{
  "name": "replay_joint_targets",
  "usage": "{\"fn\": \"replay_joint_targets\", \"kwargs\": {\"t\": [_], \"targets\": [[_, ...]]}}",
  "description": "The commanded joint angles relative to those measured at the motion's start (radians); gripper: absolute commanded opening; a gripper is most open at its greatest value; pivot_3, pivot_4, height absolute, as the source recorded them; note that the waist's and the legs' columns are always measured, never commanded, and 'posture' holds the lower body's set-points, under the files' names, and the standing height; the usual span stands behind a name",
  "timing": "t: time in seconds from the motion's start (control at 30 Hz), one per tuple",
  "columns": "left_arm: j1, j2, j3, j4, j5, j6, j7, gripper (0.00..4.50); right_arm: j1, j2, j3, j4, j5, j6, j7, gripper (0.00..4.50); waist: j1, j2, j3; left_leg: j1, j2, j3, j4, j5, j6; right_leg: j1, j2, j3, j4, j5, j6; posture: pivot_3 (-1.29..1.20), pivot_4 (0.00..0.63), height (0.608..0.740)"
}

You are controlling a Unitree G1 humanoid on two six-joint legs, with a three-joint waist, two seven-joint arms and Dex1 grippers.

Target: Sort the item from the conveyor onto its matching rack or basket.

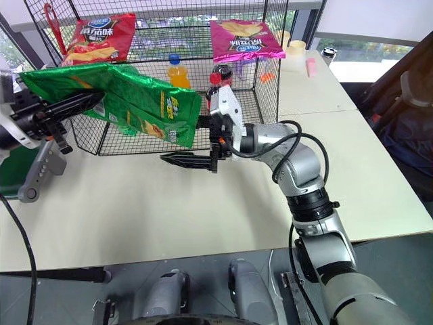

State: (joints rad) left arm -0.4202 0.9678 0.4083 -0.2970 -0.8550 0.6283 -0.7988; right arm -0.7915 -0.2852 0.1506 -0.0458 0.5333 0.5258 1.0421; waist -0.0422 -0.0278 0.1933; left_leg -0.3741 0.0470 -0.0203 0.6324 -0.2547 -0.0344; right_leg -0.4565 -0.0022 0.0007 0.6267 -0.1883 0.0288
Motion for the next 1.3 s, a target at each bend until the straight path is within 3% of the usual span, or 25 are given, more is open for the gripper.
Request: {"fn": "replay_joint_targets", "kwargs": {"t": [0.03, 0.23, 0.33, 0.53, 0.57, 0.9, 1.0, 1.2, 1.27, 1.3], "targets": [[-0.015, -0.001, 0.019, -0.028, 0.003, -0.007, 0.006, 0.02, -0.035, 0.016, -0.031, -0.025, 0.020, -0.004, -0.031, 4.50, 0.000, 0.000, 0.000, 0.000, 0.000, 0.000, 0.000, 0.000, 0.000, 0.000, 0.000, 0.000, 0.000, 0.000, 0.000, 0.00, 0.150, 0.740], [-0.009, -0.006, 0.021, -0.036, 0.008, -0.004, 0.009, 0.02, -0.047, 0.030, -0.048, -0.023, 0.035, 0.009, -0.063, 4.50, 0.000, 0.000, 0.000, 0.000, 0.000, 0.000, 0.000, 0.000, 0.000, 0.000, 0.000, 0.000, 0.000, 0.000, 0.000, 0.00, 0.150, 0.740], [-0.011, -0.009, 0.020, -0.035, 0.011, -0.004, 0.010, 0.00, -0.054, 0.042, -0.052, -0.013, 0.035, 0.005, -0.081, 3.28, 0.000, 0.000, 0.000, 0.000, 0.000, 0.000, 0.000, 0.000, 0.000, 0.000, 0.000, 0.000, 0.000, 0.000, 0.000, 0.00, 0.150, 0.740], [-0.006, -0.015, 0.018, -0.038, 0.016, -0.003, 0.007, 0.00, -0.056, 0.060, -0.062, -0.002, 0.040, 0.002, -0.107, 0.23, 0.000, 0.000, 0.000, 0.000, 0.000, 0.000, 0.000, 0.000, 0.000, 0.000, 0.000, 0.000, 0.001, 0.000, 0.000, 0.00, 0.150, 0.740], [-0.003, -0.016, 0.019, -0.039, 0.017, -0.003, 0.007, 0.00, -0.056, 0.062, -0.064, -0.003, 0.042, 0.002, -0.109, 0.06, 0.000, 0.000, 0.000, 0.000, 0.000, 0.000, 0.000, 0.000, 0.000, -0.001, 0.000, 0.000, 0.001, 0.000, 0.000, 0.00, 0.150, 0.740], [-0.014, -0.021, 0.041, -0.022, -0.027, 0.077, 0.054, 0.00, -0.057, 0.063, -0.061, -0.014, 0.039, 0.006, -0.126, 0.06, 0.000, 0.000, 0.000, 0.000, 0.000, 0.000, 0.000, 0.000, 0.000, -0.001, 0.000, 0.001, 0.001, 0.000, 0.000, 0.00, 0.150, 0.740], [-0.020, -0.025, 0.060, -0.013, -0.057, 0.112, 0.078, 0.74, -0.064, 0.061, -0.063, -0.008, 0.035, 0.004, -0.132, 0.00, 0.000, 0.000, 0.000, 0.000, 0.000, 0.000, 0.000, 0.000, 0.000, -0.001, 0.000, 0.001, 0.001, 0.000, 0.000, 0.00, 0.150, 0.740], [0.007, -0.033, 0.111, -0.008, -0.091, 0.136, 0.095, 3.73, -0.084, 0.053, -0.074, 0.005, 0.031, -0.001, -0.144, 0.00, -0.001, 0.000, 0.000, 0.000, 0.000, 0.000, 0.000, 0.000, 0.000, -0.001, 0.001, 0.001, 0.002, 0.000, 0.000, 0.00, 0.150, 0.740], [0.030, -0.033, 0.156, 0.006, -0.095, 0.136, 0.110, 4.43, -0.088, 0.050, -0.080, 0.006, 0.022, -0.013, -0.154, 0.00, -0.002, 0.000, 0.000, 0.000, 0.000, 0.000, 0.000, 0.000, 0.000, -0.001, 0.001, 0.001, 0.002, 0.000, 0.000, 0.00, 0.150, 0.740], [0.061, -0.027, 0.194, 0.015, -0.083, 0.133, 0.111, 4.43, -0.089, 0.049, -0.084, 0.004, 0.014, -0.025, -0.165, 0.00, -0.003, 0.000, 0.000, 0.000, 0.000, 0.000, 0.000, 0.000, 0.000, -0.002, 0.001, 0.001, 0.002, 0.000, 0.000, 0.00, 0.150, 0.740]]}}
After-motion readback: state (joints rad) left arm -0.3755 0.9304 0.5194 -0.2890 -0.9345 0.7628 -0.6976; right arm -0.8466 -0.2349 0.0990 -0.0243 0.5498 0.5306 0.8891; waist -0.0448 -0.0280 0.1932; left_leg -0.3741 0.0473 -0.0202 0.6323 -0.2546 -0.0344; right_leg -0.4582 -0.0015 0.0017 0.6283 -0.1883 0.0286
